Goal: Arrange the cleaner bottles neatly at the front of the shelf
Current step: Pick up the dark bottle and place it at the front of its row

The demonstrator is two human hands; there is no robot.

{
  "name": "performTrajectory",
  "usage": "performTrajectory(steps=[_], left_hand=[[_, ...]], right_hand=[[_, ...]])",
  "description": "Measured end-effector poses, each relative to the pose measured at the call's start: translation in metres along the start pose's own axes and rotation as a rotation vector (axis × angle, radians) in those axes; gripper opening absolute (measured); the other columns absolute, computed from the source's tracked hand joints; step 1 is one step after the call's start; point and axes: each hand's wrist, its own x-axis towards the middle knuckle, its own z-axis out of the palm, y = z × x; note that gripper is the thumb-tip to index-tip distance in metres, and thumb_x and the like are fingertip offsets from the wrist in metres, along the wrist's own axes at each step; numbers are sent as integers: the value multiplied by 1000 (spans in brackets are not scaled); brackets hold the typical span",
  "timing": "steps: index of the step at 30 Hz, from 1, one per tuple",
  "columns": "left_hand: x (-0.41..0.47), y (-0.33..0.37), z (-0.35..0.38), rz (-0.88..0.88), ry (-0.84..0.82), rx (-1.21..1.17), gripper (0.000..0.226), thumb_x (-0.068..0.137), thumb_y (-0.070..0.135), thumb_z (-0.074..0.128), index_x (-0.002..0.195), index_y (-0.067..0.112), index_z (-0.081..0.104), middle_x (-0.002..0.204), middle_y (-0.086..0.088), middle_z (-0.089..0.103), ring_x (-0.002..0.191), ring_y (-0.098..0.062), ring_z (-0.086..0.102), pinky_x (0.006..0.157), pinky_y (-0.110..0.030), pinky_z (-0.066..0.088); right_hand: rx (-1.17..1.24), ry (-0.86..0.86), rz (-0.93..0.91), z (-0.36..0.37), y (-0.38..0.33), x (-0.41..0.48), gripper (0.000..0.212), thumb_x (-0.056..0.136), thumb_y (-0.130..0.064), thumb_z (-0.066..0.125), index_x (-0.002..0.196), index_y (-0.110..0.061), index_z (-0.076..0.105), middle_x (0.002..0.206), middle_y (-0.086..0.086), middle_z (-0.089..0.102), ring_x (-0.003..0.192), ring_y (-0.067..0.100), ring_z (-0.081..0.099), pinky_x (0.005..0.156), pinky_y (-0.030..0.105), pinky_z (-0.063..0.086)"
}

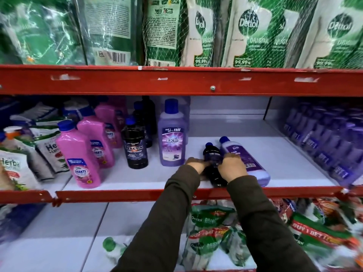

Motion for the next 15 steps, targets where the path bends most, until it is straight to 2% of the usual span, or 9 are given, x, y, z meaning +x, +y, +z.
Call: performTrajectory(steps=[1, 3, 5, 6, 7, 8, 10, 12, 15], left_hand=[[11, -7, 1, -10, -9, -50, 75, 43, 41, 81, 108, 5, 71, 115, -19, 72, 106, -33, 71, 95, -48, 57], [6, -7, 1, -35, -38, -144, 57, 41, 35, 86, 90, 8, 76, 107, -21, 75, 101, -35, 72, 96, -52, 55], [-38, 12, -3, -26, -49, -199, 29, 58, 24, 86, 81, 13, 73, 106, -18, 74, 98, -31, 71, 92, -47, 58], [-57, 21, -4, -12, -55, -242, 19, 70, 14, 82, 85, 13, 69, 106, -16, 72, 95, -29, 70, 83, -40, 61], [-67, 26, -4, 14, -49, -272, 18, 78, 6, 76, 94, 11, 67, 106, -15, 69, 92, -27, 68, 74, -34, 61], [-73, 28, -4, 54, -48, -289, 26, 82, 1, 71, 107, 8, 65, 109, -14, 67, 93, -27, 67, 73, -32, 59], [-82, 34, -8, 169, -48, -243, 44, 84, -5, 66, 127, 0, 57, 124, -16, 64, 113, -31, 63, 94, -36, 52], [-92, 38, -13, 287, -34, -174, 49, 83, -8, 66, 130, -2, 54, 134, -20, 60, 125, -29, 57, 107, -36, 45], [-109, 40, -26, 427, -36, -128, 49, 84, -7, 65, 132, 1, 54, 135, -17, 58, 121, -18, 55, 106, -31, 43]], right_hand=[[45, -7, 20, -2, 0, 1, 40, 100, -9, 48, 137, 8, 48, 138, 29, 55, 129, 42, 55, 104, 41, 45], [138, -35, 58, -7, 2, 3, 42, 99, -9, 50, 138, 7, 49, 140, 28, 55, 130, 40, 54, 105, 38, 44], [234, -77, 100, -11, 8, 7, 43, 96, -11, 55, 136, 3, 52, 138, 25, 58, 128, 38, 57, 103, 36, 45], [299, -87, 116, -11, 12, 10, 41, 93, -12, 59, 131, 2, 57, 133, 25, 62, 123, 38, 60, 100, 36, 47], [369, -88, 118, -12, 17, 12, 36, 88, -12, 63, 122, 0, 63, 126, 24, 66, 116, 37, 65, 98, 38, 49], [454, -91, 127, -12, 21, 14, 26, 84, -11, 68, 108, -1, 69, 118, 24, 70, 107, 37, 68, 96, 42, 52], [664, -95, 114, -13, 29, 12, 9, 79, -1, 75, 85, -5, 69, 104, 24, 74, 93, 36, 70, 94, 48, 56], [856, -120, 95, -20, 30, 0, 23, 78, 9, 76, 93, -4, 66, 99, 18, 72, 89, 32, 68, 88, 47, 58], [980, -149, 1, -28, 28, -15, 31, 77, 12, 77, 97, -9, 65, 96, 10, 71, 83, 20, 68, 67, 25, 60]])
